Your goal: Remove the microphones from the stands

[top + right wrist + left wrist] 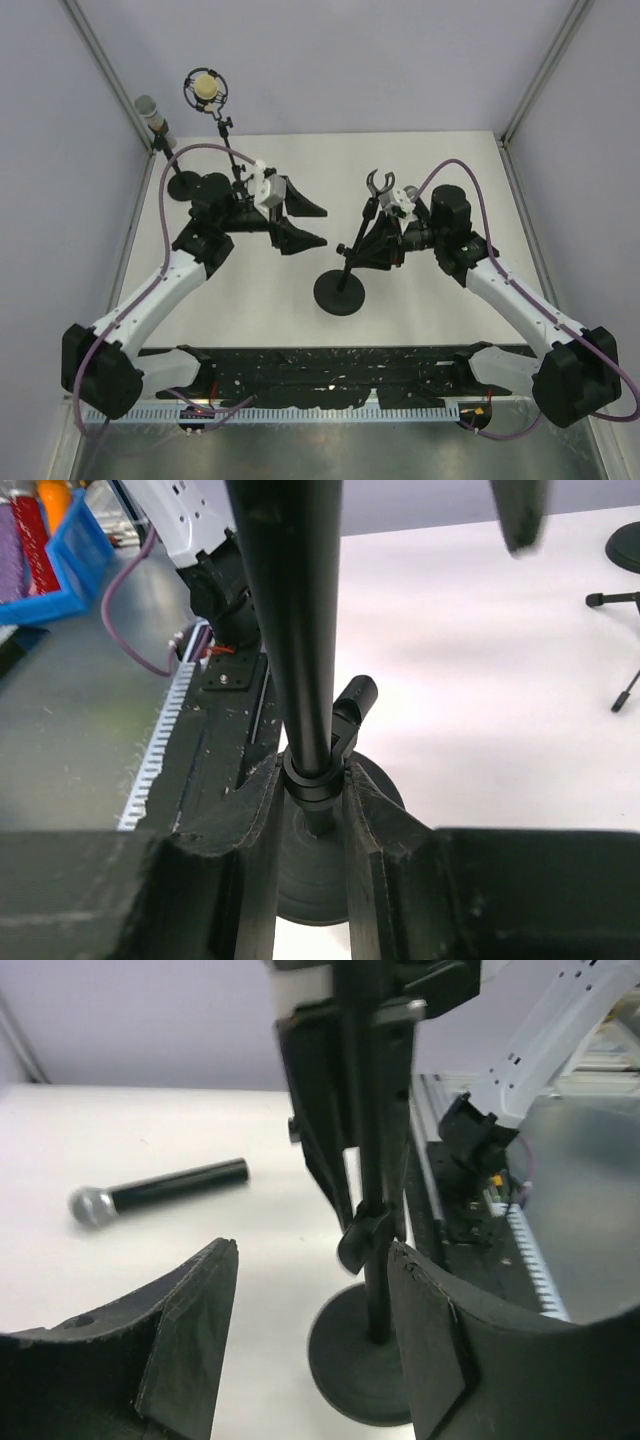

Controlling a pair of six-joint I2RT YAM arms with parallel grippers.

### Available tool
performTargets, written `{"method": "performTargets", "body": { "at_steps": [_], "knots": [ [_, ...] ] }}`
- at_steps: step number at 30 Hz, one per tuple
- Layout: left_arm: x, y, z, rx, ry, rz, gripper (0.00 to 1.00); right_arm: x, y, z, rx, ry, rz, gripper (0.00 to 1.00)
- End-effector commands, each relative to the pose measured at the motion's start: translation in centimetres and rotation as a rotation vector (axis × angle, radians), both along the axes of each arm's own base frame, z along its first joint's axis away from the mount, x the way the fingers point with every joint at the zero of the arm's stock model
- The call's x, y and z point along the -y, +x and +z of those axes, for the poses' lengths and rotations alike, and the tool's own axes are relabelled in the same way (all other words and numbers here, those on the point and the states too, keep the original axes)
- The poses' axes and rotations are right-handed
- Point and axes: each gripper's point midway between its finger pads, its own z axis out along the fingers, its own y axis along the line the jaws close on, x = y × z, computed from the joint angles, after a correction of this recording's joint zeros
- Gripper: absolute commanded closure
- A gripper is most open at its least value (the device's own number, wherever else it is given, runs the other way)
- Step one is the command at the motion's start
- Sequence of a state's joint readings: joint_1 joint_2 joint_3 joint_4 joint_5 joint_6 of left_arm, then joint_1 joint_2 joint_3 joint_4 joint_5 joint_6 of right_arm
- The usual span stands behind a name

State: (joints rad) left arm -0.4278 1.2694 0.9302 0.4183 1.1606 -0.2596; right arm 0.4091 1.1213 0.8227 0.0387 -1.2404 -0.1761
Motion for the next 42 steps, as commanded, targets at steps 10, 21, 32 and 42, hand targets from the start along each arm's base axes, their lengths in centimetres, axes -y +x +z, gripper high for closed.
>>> {"method": "performTargets", "body": {
  "at_steps": [10, 21, 32, 42],
  "knots": [
    [-0.7, 1.2, -4.3, 0.754, 0.412, 0.235, 0.21, -0.4, 0.0, 4.0, -0.056, 0.106, 0.051, 0.94],
    [1.0, 2.3, -3.4, 0.896, 0.487, 0.305, 0.17, 0.0, 1.5, 2.5, -0.103, 0.091, -0.001, 0.94],
    [2.8, 3.0, -3.6, 1.036, 0.552, 0.373, 0.2, -0.2, 3.0, 1.0, -0.172, 0.074, -0.037, 0.95],
    [4.1, 3.1, -4.5, 1.183, 0.6, 0.439, 0.46, -0.2, 3.1, 0.6, -0.181, 0.074, -0.041, 0.95]
  ]
}}
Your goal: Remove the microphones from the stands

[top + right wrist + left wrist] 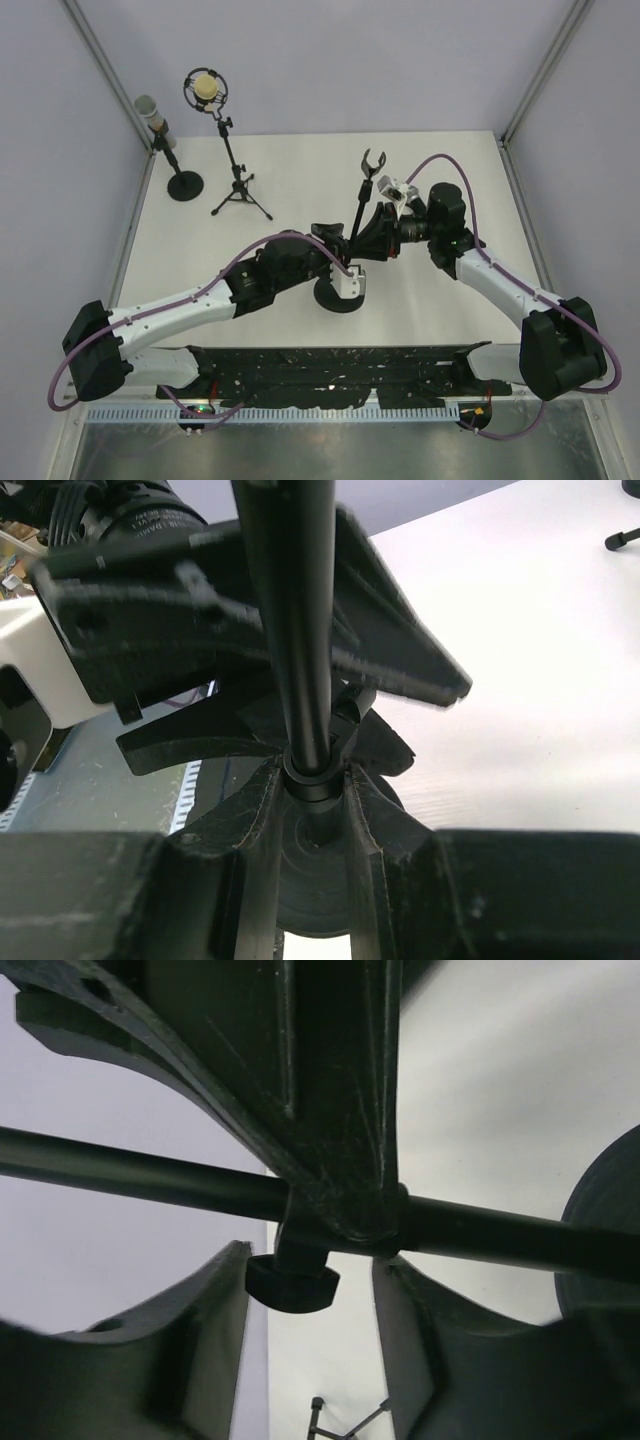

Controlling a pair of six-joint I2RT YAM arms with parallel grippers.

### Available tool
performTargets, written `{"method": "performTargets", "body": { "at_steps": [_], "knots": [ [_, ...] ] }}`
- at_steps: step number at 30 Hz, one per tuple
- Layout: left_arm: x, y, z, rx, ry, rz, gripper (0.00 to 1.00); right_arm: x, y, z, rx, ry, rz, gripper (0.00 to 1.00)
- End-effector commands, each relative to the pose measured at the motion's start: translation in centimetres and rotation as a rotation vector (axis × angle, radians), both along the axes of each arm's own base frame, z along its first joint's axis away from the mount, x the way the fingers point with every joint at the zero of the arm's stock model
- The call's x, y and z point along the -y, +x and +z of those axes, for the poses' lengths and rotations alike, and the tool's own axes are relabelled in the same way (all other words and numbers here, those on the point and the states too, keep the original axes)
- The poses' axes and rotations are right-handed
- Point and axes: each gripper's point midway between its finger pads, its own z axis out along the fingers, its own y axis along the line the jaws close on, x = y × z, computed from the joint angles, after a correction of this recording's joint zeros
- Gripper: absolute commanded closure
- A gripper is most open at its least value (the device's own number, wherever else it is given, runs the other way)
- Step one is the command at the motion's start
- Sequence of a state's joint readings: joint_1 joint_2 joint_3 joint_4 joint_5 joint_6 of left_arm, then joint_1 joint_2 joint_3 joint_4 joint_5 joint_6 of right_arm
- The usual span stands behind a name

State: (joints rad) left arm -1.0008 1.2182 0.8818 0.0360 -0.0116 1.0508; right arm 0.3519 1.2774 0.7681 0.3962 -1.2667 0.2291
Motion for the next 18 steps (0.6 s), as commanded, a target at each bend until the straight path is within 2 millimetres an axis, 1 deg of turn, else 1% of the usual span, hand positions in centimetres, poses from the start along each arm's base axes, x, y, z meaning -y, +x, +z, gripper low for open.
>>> {"method": "performTargets", "body": {
  "at_steps": [1, 3, 5, 10, 12, 14, 16, 17, 18],
  "knots": [
    [0.3, 0.8, 1.9, 0.087, -0.035, 0.04, 0.53, 0.0, 0.0, 2.2, 0.093, 0.044, 0.007, 0.95],
    [0.3, 0.9, 2.0, 0.082, -0.035, 0.046, 0.62, 0.0, -0.1, 2.3, 0.099, 0.046, 0.004, 0.94],
    [0.4, 0.9, 2.1, 0.079, -0.037, 0.045, 0.69, 0.1, -0.1, 2.3, 0.098, 0.045, 0.002, 0.94],
    [0.5, 0.2, 1.6, 0.012, -0.027, 0.029, 0.71, 0.2, -0.3, 2.5, 0.111, 0.047, 0.004, 0.95],
    [0.5, -0.6, 1.2, -0.054, -0.02, 0.004, 0.72, 0.3, -0.2, 2.5, 0.136, 0.045, 0.005, 0.94],
    [0.8, -2.2, 0.3, -0.166, -0.002, -0.058, 0.71, 0.4, -0.2, 2.4, 0.15, 0.036, 0.006, 0.95],
    [1.0, -3.9, 0.0, -0.291, -0.008, -0.13, 0.7, 0.6, -0.2, 2.4, 0.174, 0.028, 0.009, 0.94],
    [0.9, -4.4, 0.0, -0.332, -0.011, -0.155, 0.69, 0.6, -0.3, 2.7, 0.194, 0.028, 0.012, 0.95],
    [0.9, -5.0, 0.2, -0.372, -0.02, -0.178, 0.69, 0.7, -0.5, 2.4, 0.197, 0.018, 0.017, 0.94]
  ]
}}
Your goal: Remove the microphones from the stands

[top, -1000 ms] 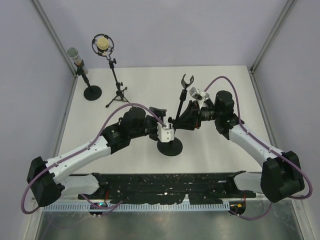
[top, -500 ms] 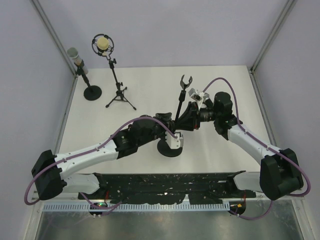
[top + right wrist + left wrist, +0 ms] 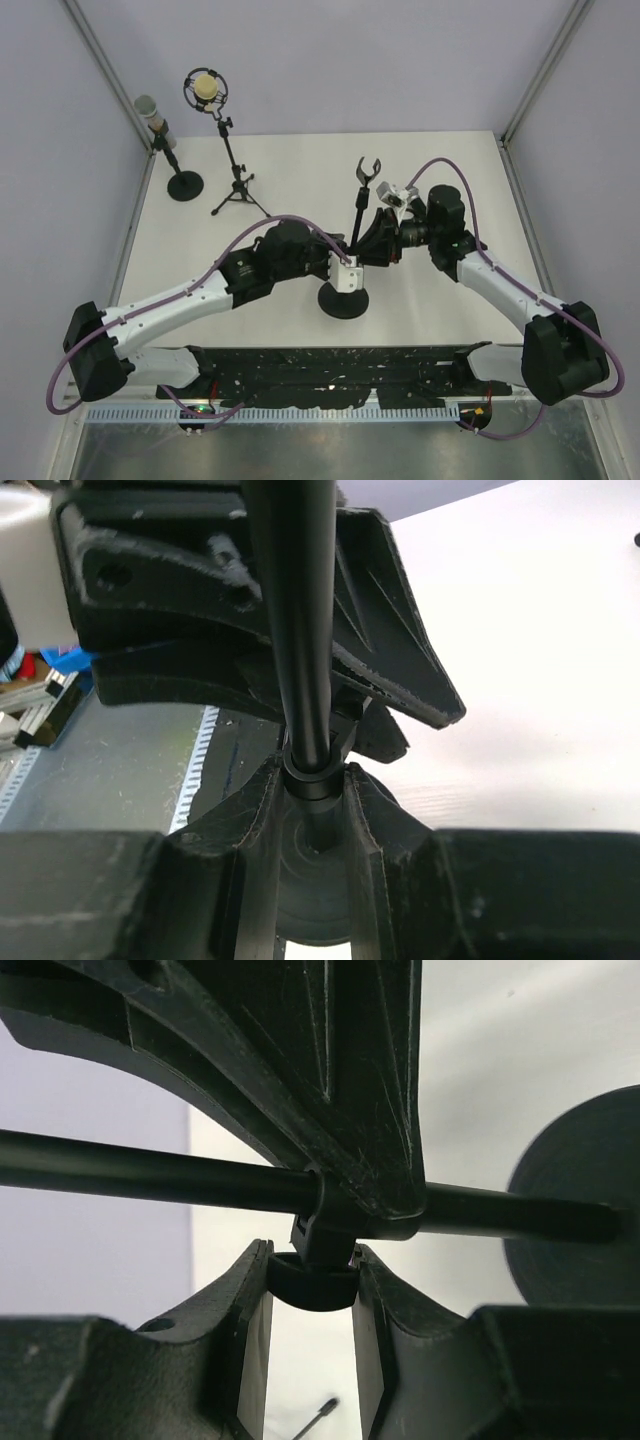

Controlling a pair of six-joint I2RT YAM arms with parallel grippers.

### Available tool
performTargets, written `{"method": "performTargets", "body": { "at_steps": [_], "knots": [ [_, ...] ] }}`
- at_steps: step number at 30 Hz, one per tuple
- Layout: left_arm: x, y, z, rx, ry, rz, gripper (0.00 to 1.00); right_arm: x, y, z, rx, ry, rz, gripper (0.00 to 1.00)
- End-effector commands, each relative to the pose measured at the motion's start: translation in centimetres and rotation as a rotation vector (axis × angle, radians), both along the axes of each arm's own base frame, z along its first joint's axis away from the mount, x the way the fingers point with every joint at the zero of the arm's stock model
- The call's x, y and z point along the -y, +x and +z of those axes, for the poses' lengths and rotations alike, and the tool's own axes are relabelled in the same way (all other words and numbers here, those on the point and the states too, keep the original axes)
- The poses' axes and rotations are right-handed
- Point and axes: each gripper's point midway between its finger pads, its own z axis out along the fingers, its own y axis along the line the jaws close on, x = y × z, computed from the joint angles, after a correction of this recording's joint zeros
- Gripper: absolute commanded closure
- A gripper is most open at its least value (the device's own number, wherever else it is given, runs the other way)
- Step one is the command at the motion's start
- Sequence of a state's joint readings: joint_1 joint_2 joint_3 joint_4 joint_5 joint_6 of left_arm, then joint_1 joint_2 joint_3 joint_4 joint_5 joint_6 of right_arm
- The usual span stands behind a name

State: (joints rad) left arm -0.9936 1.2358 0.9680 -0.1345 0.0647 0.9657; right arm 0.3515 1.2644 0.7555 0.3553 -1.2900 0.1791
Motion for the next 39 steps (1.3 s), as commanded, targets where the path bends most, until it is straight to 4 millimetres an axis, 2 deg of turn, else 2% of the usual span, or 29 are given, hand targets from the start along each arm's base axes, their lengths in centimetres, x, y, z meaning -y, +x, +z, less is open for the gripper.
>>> {"method": "performTargets", "body": {
  "at_steps": [1, 5, 7, 11, 14, 18, 21, 22, 24, 30, 39],
  "knots": [
    [0.6, -4.2, 0.9, -0.264, -0.054, -0.154, 0.68, 0.5, 0.2, 3.0, 0.202, 0.025, -0.005, 0.94],
    [0.7, -6.4, 1.7, -0.395, -0.086, -0.229, 0.63, 0.8, 0.0, 2.9, 0.255, 0.004, -0.002, 0.94],
    [0.7, -7.3, 2.1, -0.454, -0.096, -0.258, 0.58, 0.9, -0.1, 2.9, 0.279, -0.001, -0.002, 0.94],
    [1.0, -9.0, 2.7, -0.576, -0.118, -0.302, 0.4, 1.2, -0.6, 2.6, 0.299, -0.023, 0.004, 0.94],
    [1.4, -8.9, 3.5, -0.615, -0.168, -0.284, 0.26, 1.3, -0.6, 2.8, 0.321, -0.025, 0.002, 0.94],
    [1.1, -6.3, 4.1, -0.531, -0.226, -0.17, 0.19, 1.4, -0.7, 3.5, 0.289, 0.001, 0.003, 0.94],
    [0.3, -3.7, 4.1, -0.419, -0.256, -0.056, 0.18, 1.4, -0.7, 4.6, 0.204, 0.057, 0.0, 0.94],
    [0.0, -3.1, 4.1, -0.394, -0.265, -0.029, 0.18, 1.3, -0.6, 5.3, 0.242, 0.08, -0.001, 0.95],
    [-0.3, -2.5, 4.0, -0.345, -0.262, -0.017, 0.19, 1.3, -0.8, 5.4, 0.199, 0.082, 0.0, 0.95],
    [-0.3, -2.7, 3.2, -0.333, -0.245, -0.034, 0.2, 1.3, -0.9, 5.6, 0.203, 0.084, -0.003, 0.95],
    [-0.4, -2.6, 4.1, -0.306, -0.257, -0.036, 0.21, 1.3, -0.6, 4.6, 0.171, 0.066, -0.011, 0.94]
  ]
}}
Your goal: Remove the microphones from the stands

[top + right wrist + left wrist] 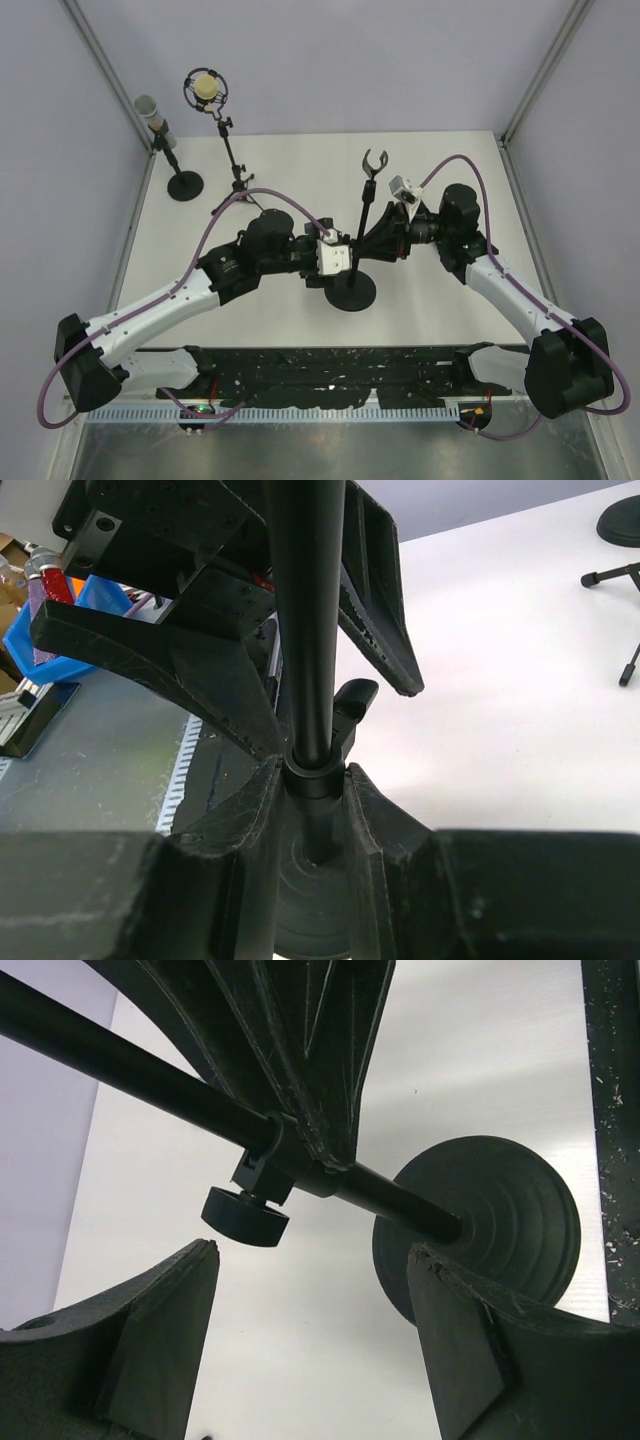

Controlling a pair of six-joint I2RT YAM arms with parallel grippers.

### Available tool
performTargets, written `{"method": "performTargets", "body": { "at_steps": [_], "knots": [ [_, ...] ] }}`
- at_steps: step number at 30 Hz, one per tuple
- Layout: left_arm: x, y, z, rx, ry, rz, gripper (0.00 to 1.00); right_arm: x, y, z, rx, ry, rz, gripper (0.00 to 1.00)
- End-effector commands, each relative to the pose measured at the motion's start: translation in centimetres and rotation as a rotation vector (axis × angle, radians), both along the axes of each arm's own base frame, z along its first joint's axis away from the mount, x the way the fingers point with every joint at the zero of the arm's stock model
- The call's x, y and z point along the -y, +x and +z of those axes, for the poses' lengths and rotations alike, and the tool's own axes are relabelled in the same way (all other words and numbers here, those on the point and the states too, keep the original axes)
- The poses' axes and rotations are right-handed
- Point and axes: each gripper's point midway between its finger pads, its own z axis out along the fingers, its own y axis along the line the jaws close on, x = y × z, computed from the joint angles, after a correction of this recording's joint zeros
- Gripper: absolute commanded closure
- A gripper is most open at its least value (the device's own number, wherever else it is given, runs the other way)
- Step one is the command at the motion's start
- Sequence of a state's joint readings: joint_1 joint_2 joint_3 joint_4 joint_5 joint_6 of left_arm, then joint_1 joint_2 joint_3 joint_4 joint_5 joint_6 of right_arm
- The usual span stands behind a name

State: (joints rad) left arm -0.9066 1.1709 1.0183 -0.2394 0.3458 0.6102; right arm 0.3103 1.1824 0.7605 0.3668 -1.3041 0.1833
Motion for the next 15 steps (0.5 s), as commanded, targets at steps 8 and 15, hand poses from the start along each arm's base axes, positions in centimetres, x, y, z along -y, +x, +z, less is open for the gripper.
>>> {"method": "performTargets", "body": {
  "at_steps": [8, 15],
  "knots": [
    [0.1, 3.8, 1.7, 0.349, 0.026, 0.156, 0.21, -0.1, 0.0, 1.7, 0.04, 0.031, 0.004, 0.95],
    [0.7, 5.0, 1.9, 0.709, 0.057, 0.237, 0.22, -0.1, 0.3, 1.2, 0.031, 0.027, -0.005, 0.95]
  ]
}}
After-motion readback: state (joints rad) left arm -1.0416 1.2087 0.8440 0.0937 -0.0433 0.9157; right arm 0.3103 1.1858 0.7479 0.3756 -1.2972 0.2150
